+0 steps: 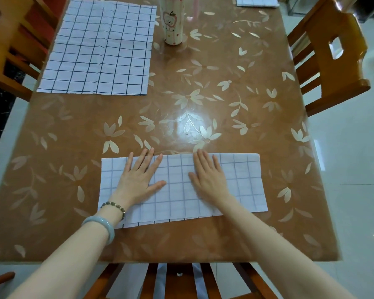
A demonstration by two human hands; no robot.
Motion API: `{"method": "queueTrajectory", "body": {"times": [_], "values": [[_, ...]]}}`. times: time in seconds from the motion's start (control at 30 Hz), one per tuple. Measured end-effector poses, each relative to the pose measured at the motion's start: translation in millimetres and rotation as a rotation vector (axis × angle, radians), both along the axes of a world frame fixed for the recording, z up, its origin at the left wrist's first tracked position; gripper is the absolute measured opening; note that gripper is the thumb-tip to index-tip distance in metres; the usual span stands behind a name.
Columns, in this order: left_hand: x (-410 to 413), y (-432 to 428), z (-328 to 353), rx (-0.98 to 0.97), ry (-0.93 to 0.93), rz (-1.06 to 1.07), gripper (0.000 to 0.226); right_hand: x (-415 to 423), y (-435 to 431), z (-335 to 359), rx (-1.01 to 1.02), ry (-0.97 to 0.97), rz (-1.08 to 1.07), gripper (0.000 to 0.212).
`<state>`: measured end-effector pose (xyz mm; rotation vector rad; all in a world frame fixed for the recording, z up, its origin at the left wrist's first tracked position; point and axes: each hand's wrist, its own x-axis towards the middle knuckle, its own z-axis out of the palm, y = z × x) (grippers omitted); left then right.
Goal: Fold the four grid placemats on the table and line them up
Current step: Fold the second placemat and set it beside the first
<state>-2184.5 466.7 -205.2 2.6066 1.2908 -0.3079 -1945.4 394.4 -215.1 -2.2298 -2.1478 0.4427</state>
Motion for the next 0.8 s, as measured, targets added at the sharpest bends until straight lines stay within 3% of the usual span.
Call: {"method": "queueTrajectory", "body": {"times": [0.27, 0.43, 0.57, 0.67, 0.8], "values": [[0, -2, -1, 0.014, -0.005, 0.002, 0.078, 123, -40, 9, -0.078, -0.149, -0.195, 0.072], [0, -3, 0, 0.012, 0.002, 0.000, 0.078, 114, -33, 19, 0.021, -0.178, -0.350, 0.071], [1, -2, 0, 0.012, -0.002, 0.002, 0.079, 24, -4, 27, 0.203, -0.059, -0.123, 0.055], [2, -2, 0, 0.008, -0.007, 0.004, 0.079, -37, 5, 17, 0.128, 0.029, 0.055, 0.056], [9, -11, -1, 0.078, -0.003, 0.016, 0.079, -47, 4, 1, 0.066, -0.003, 0.097, 0.059]]}}
